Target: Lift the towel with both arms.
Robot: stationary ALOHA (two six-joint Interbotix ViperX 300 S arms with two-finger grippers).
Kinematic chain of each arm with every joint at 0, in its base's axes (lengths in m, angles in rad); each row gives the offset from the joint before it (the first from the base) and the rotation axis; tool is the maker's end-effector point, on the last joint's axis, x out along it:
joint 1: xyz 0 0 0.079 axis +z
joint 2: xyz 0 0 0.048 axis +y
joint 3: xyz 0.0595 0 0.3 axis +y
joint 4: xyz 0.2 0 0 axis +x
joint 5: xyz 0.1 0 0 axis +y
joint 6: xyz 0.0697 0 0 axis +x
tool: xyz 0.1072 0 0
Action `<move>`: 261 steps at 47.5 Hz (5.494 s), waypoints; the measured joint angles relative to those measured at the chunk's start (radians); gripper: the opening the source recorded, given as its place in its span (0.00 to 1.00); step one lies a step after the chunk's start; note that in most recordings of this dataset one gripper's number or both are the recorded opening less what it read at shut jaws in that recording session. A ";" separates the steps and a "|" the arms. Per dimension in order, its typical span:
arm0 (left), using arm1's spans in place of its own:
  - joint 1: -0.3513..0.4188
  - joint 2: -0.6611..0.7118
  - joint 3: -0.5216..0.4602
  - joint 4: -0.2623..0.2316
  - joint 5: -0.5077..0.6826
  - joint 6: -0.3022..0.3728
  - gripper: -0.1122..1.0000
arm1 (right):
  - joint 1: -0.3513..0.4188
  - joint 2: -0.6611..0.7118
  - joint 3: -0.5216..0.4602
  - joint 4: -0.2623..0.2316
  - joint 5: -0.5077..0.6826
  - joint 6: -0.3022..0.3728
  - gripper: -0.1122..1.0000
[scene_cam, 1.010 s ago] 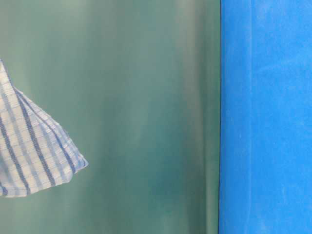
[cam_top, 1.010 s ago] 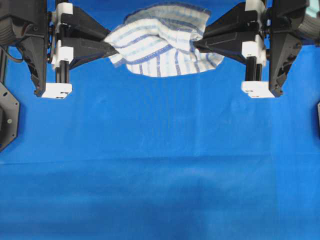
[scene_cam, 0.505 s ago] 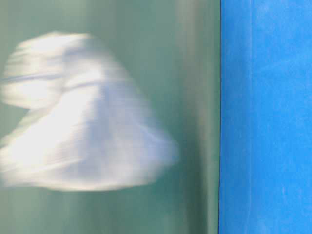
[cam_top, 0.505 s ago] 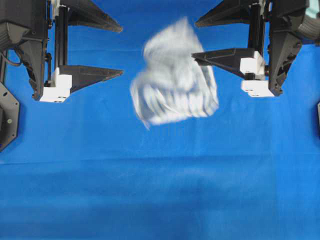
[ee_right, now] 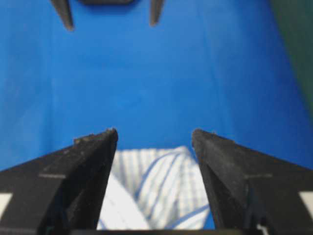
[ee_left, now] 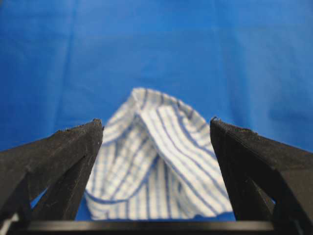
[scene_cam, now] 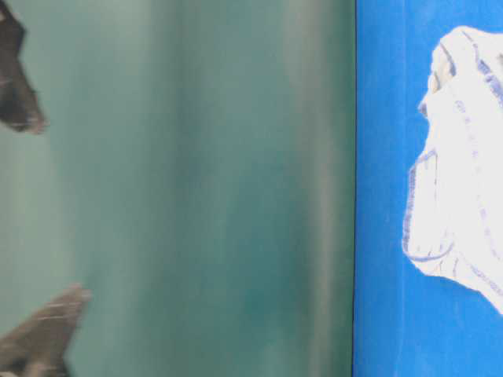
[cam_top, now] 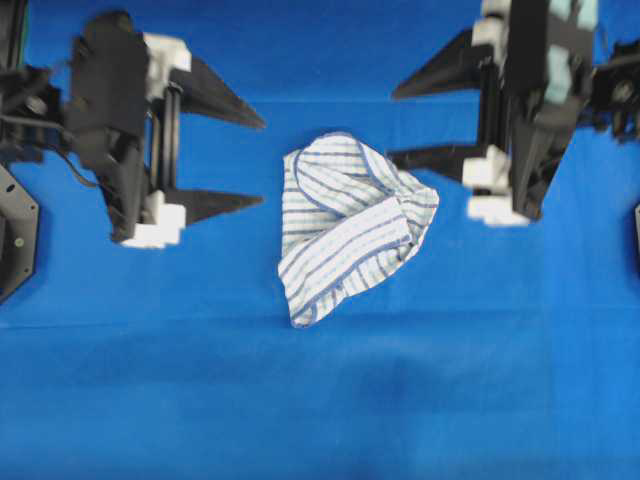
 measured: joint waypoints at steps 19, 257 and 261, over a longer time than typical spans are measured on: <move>-0.095 0.198 0.127 -0.003 -0.259 -0.026 0.94 | 0.078 0.118 0.196 0.002 -0.163 0.089 0.69; 0.009 0.160 0.018 0.000 -0.114 0.046 0.88 | 0.074 0.038 0.143 -0.172 0.066 0.368 0.67; 0.009 0.210 0.018 0.000 -0.133 0.046 0.88 | 0.089 0.054 0.183 -0.172 0.054 0.411 0.67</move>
